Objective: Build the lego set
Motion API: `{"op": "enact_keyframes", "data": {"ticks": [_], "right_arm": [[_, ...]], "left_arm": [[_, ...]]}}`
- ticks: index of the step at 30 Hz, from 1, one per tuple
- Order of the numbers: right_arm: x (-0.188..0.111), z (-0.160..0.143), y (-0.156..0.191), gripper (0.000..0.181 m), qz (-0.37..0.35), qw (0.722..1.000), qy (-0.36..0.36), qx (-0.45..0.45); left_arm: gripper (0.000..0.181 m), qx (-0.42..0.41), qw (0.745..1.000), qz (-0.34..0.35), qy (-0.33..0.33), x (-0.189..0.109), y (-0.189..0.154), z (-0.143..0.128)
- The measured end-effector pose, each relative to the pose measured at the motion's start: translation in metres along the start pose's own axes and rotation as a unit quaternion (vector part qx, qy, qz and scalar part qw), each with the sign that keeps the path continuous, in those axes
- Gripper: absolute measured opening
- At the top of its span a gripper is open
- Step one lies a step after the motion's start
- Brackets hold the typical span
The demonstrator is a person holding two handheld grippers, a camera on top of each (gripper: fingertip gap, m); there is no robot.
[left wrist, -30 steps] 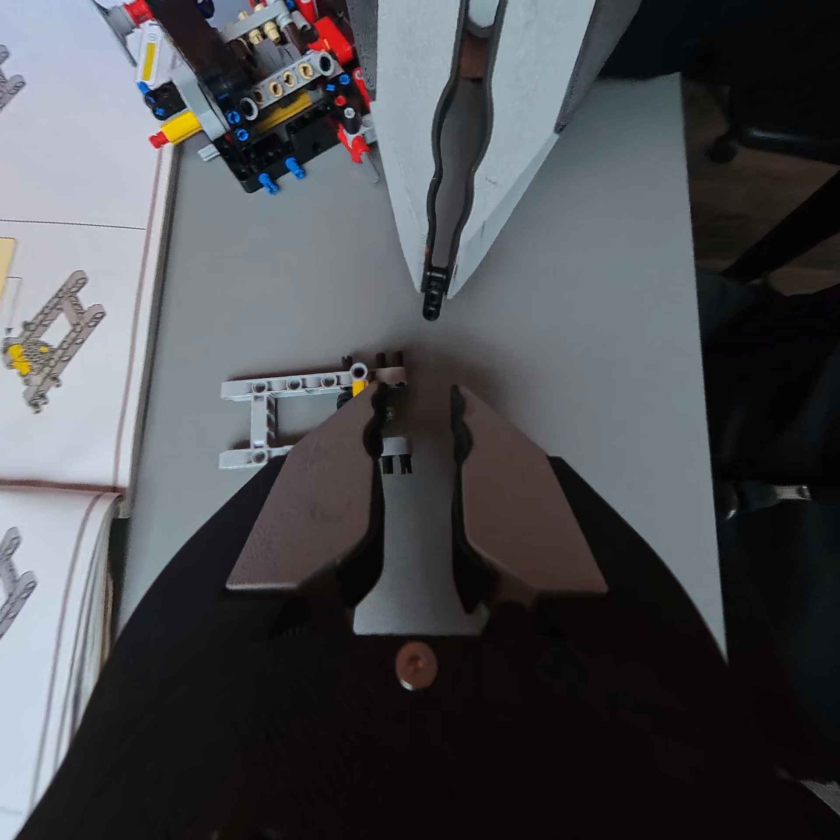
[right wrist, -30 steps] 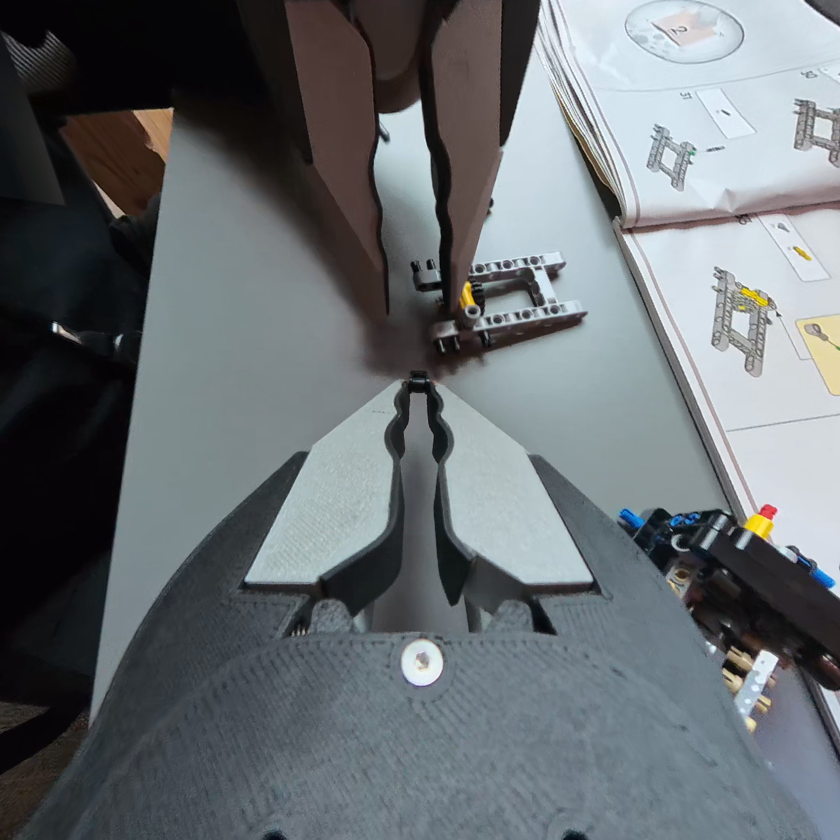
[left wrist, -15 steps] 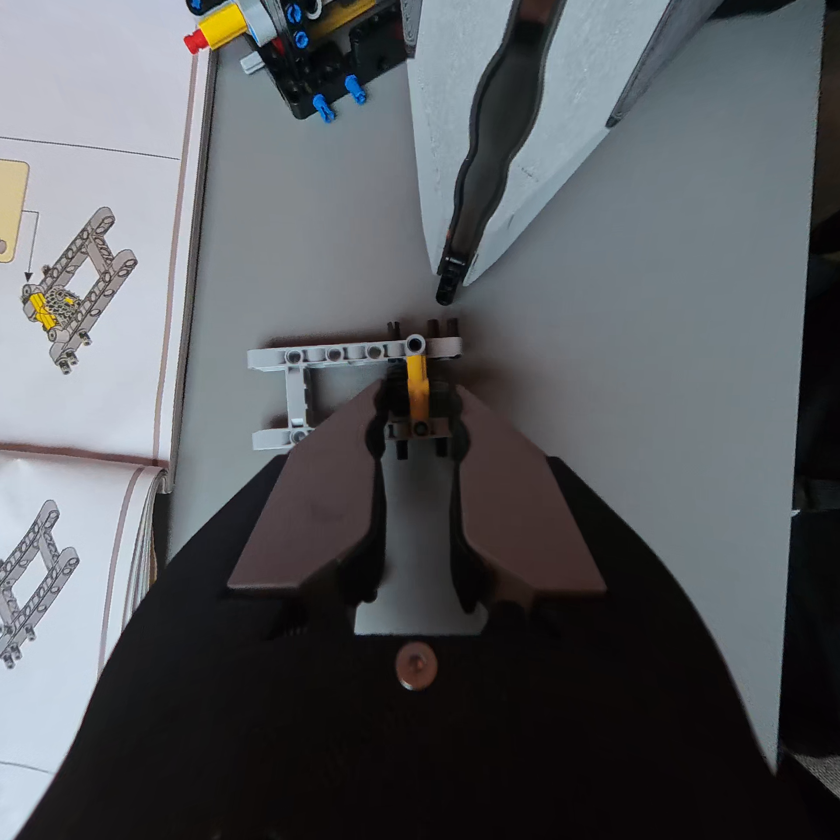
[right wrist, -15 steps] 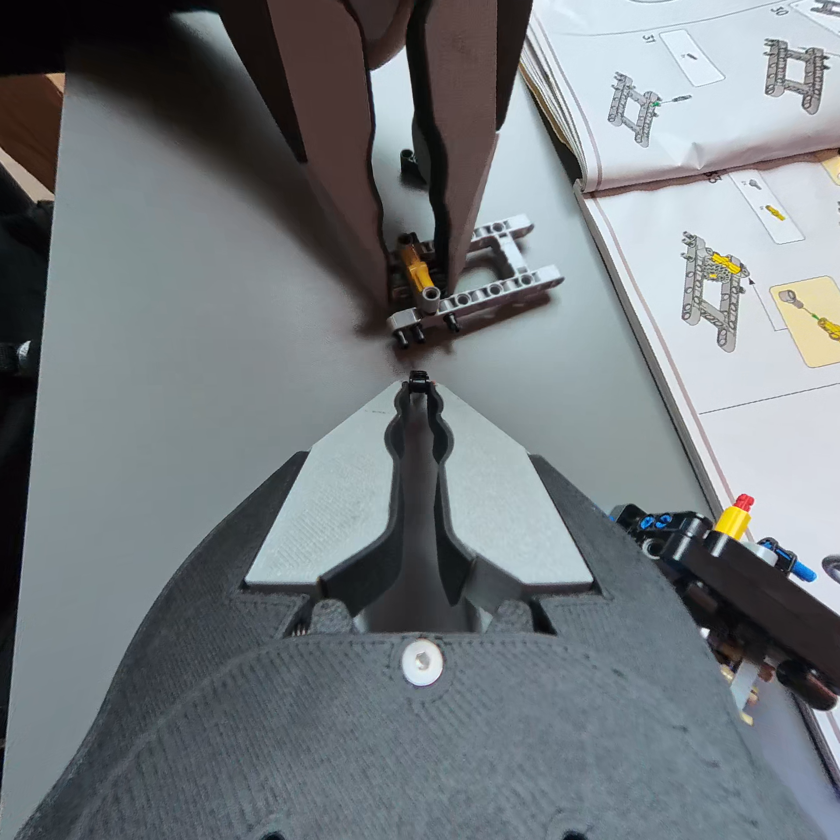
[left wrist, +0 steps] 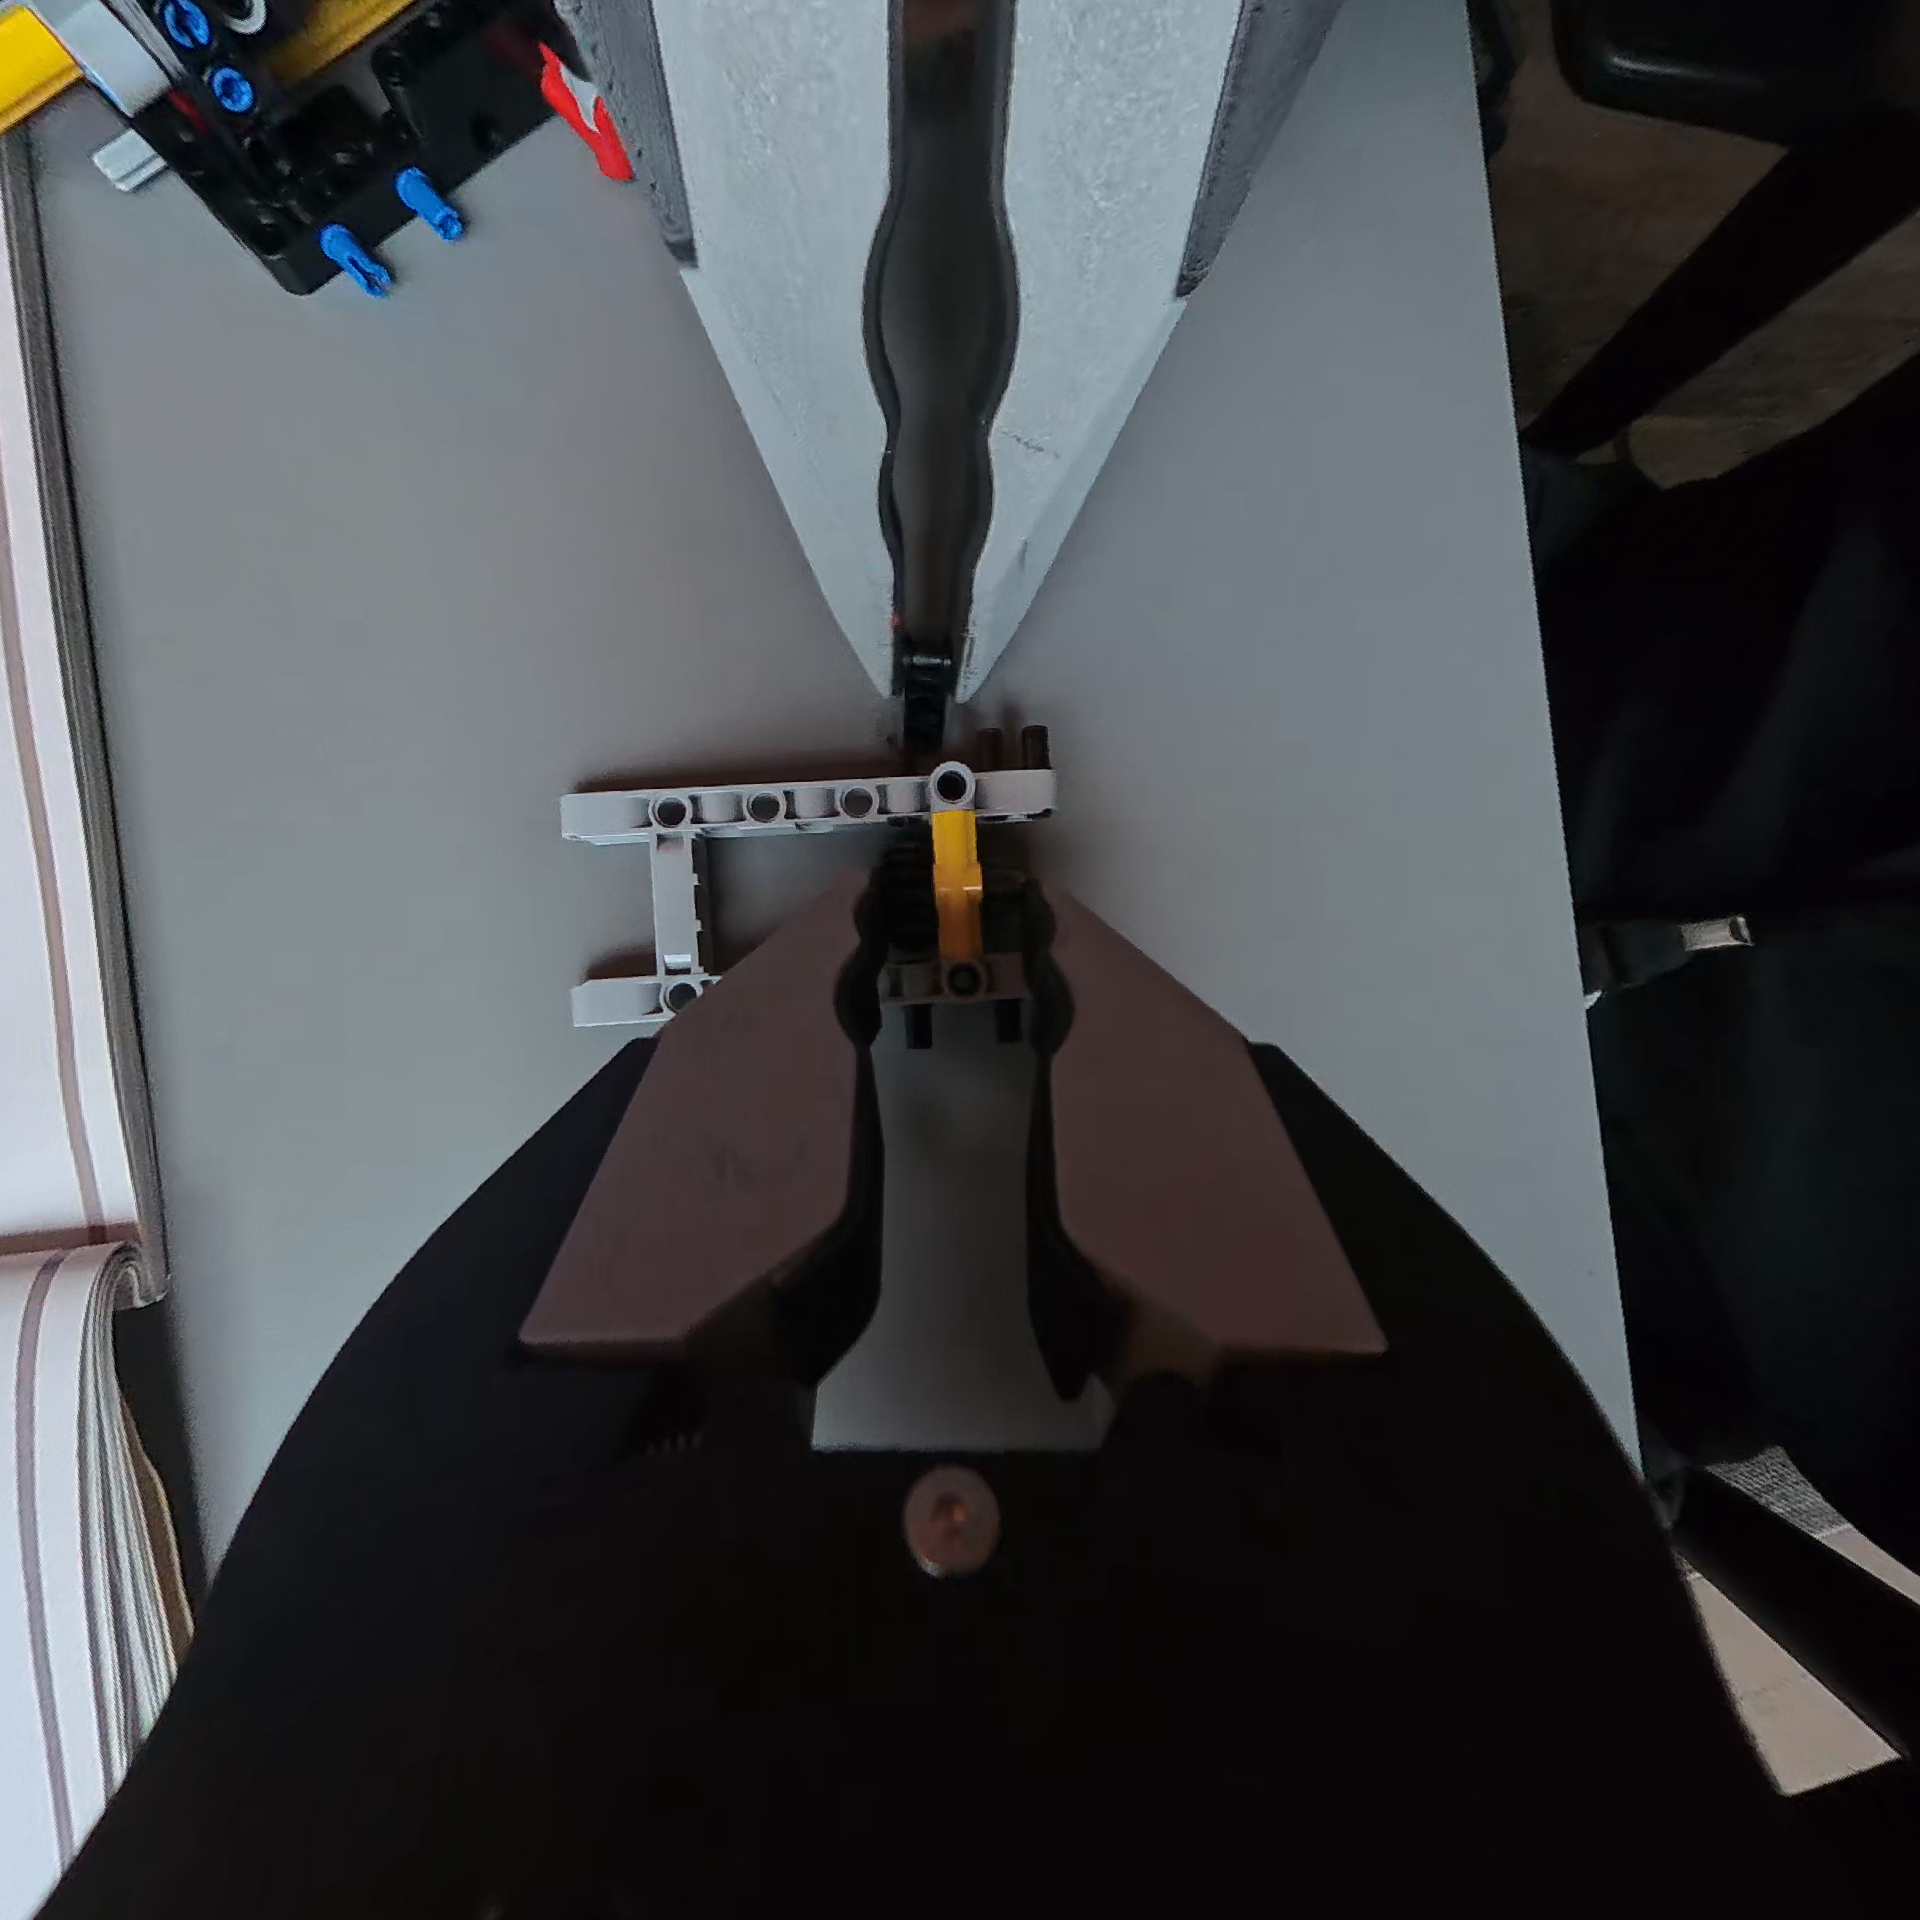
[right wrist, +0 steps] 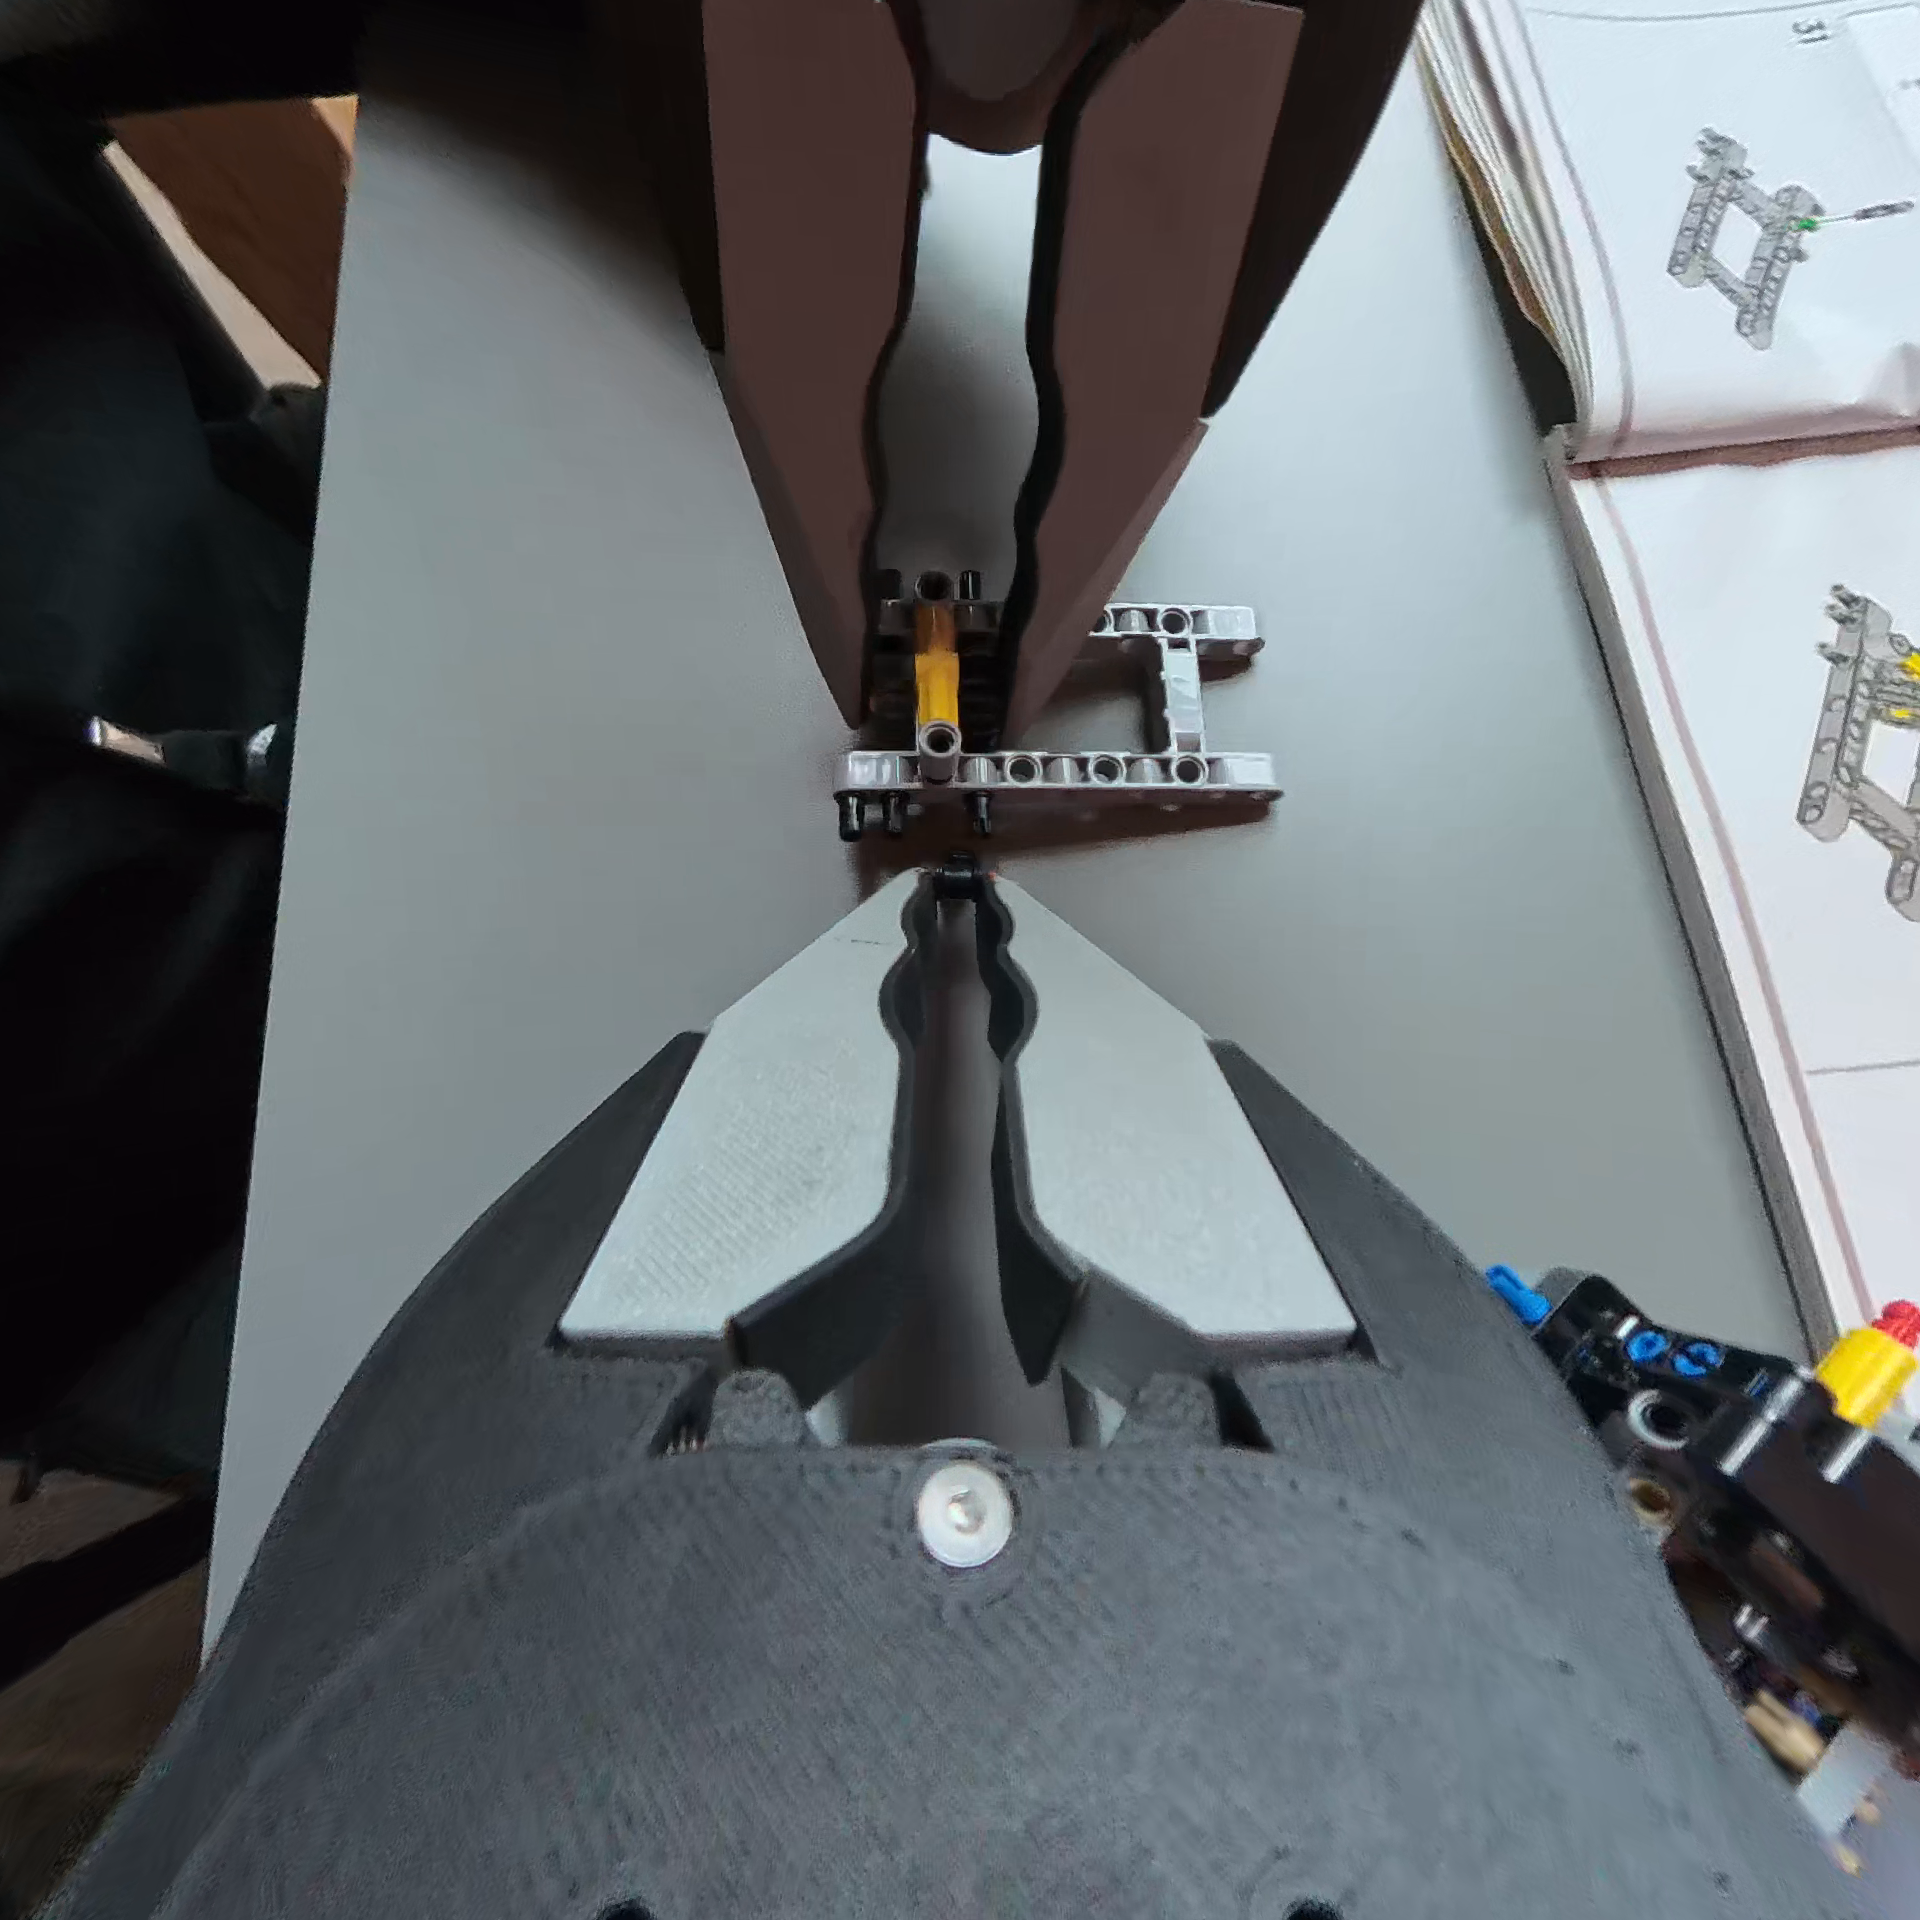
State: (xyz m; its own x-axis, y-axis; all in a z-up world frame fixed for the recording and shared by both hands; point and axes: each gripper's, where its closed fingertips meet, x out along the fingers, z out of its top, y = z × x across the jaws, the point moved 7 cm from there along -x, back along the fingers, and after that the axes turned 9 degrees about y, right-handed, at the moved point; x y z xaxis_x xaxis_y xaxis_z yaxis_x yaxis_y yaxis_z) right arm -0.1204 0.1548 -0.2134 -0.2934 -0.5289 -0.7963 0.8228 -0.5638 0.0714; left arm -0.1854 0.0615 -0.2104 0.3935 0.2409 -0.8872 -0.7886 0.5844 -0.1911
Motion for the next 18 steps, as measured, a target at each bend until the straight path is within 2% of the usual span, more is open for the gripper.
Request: {"op": "enact_keyframes", "data": {"ticks": [8, 18], "right_arm": [[-0.003, 0.0072, -0.0047, 0.005, 0.019, 1.0, 0.015, -0.016], [-0.0035, 0.0082, -0.0044, 0.005, 0.034, 0.999, -0.01, -0.012]], "left_arm": [[0.022, 0.003, 1.0, -0.008, 0.005, 0.0, -0.0016, 0.0004], [0.022, 0.004, 1.0, -0.019, 0.002, 0.0016, -0.0021, 0.0032]]}}
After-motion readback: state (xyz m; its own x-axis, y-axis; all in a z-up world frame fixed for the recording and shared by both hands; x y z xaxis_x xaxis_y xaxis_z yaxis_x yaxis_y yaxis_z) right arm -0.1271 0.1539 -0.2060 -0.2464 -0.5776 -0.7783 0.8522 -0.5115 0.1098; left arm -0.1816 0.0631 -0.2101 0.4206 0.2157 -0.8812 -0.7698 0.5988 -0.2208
